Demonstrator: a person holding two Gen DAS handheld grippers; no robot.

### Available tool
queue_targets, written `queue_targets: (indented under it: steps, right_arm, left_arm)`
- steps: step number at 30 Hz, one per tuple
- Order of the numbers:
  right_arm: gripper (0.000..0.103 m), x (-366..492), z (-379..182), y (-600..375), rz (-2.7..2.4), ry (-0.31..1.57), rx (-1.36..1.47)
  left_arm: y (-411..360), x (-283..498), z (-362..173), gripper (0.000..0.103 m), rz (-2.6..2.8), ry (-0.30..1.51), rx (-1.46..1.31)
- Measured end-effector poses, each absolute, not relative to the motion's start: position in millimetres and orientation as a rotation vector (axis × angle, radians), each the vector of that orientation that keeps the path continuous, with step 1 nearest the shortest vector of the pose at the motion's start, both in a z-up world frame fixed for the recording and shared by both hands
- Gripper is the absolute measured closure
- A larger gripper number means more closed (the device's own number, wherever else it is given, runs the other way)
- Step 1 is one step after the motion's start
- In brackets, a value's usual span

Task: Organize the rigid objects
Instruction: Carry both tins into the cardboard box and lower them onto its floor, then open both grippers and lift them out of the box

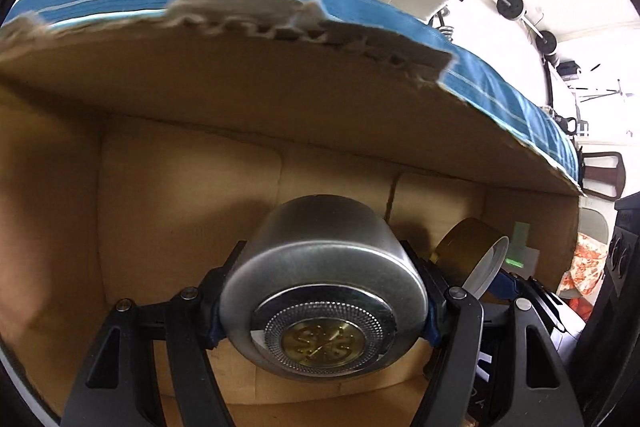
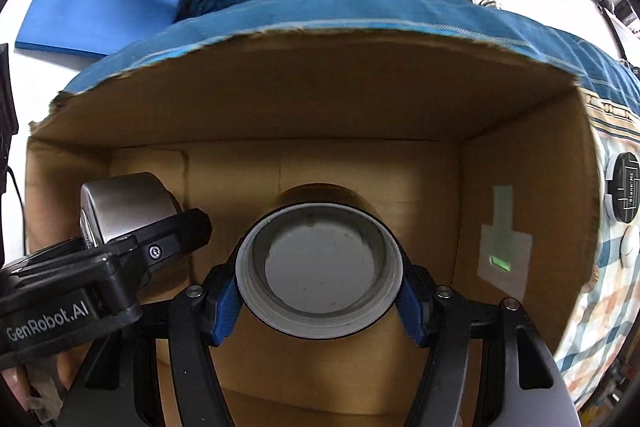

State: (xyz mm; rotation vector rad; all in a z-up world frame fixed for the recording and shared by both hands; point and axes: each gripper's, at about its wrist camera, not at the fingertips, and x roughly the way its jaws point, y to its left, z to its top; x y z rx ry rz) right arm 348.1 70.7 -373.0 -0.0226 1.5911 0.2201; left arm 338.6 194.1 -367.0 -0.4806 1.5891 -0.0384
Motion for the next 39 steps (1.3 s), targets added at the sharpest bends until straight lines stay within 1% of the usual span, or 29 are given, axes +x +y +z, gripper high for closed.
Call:
queue_targets:
  steps: [6,14,15,17,19,21,22,25,26,27,30,39]
  right_arm:
    - [0.036,354.6,-391.5,70.7,0.185,1.614,-0.042]
    - [0.035,359.0,-398.3,66.8,0.178,1.639,-0.026]
    - [0.034,358.6,-398.1,67.1,0.18,1.644,-0.023]
    - [0.032,357.5,-396.7,67.9,0.185,1.65,-0.026]
    - [0.029,355.3,-393.4,68.0,0.193,1.658,-0.032]
    - [0.024,351.3,-387.9,69.0,0.2,1.661,-0.032]
    - [0.019,348.8,-384.6,70.4,0.206,1.661,-0.029]
    - [0.013,341.0,-373.6,75.6,0.212,1.66,-0.03]
    - [0.011,339.8,-370.5,73.4,0.215,1.659,-0.031]
    - [0.008,336.3,-365.5,74.4,0.22,1.654,-0.03]
    - [0.0,322.5,-350.5,81.6,0.211,1.637,-0.048]
    - [0.0,303.9,-323.8,90.5,0.179,1.589,-0.09]
  left_arm:
    - [187.3,341.1,-379.2,0.034,-0.006,1.624,-0.436]
    - [181.2,337.8,-373.4,0.032,0.009,1.649,-0.449]
    - [181.0,337.6,-371.3,0.032,0.01,1.648,-0.45]
    - [180.5,335.3,-363.5,0.028,0.008,1.638,-0.447]
    - [177.7,332.0,-354.0,0.021,0.0,1.628,-0.434]
    - [175.7,326.7,-343.6,0.019,0.005,1.615,-0.409]
    - [175.2,324.6,-338.7,0.016,0.009,1.61,-0.395]
    - [174.5,312.6,-321.3,0.011,0.03,1.591,-0.356]
    - [174.8,308.2,-317.4,0.007,0.036,1.587,-0.348]
    - [176.0,303.1,-313.7,0.0,0.044,1.581,-0.34]
    - [179.5,279.8,-302.2,0.0,0.062,1.559,-0.324]
    - [183.6,253.7,-271.1,0.0,0.094,1.508,-0.246]
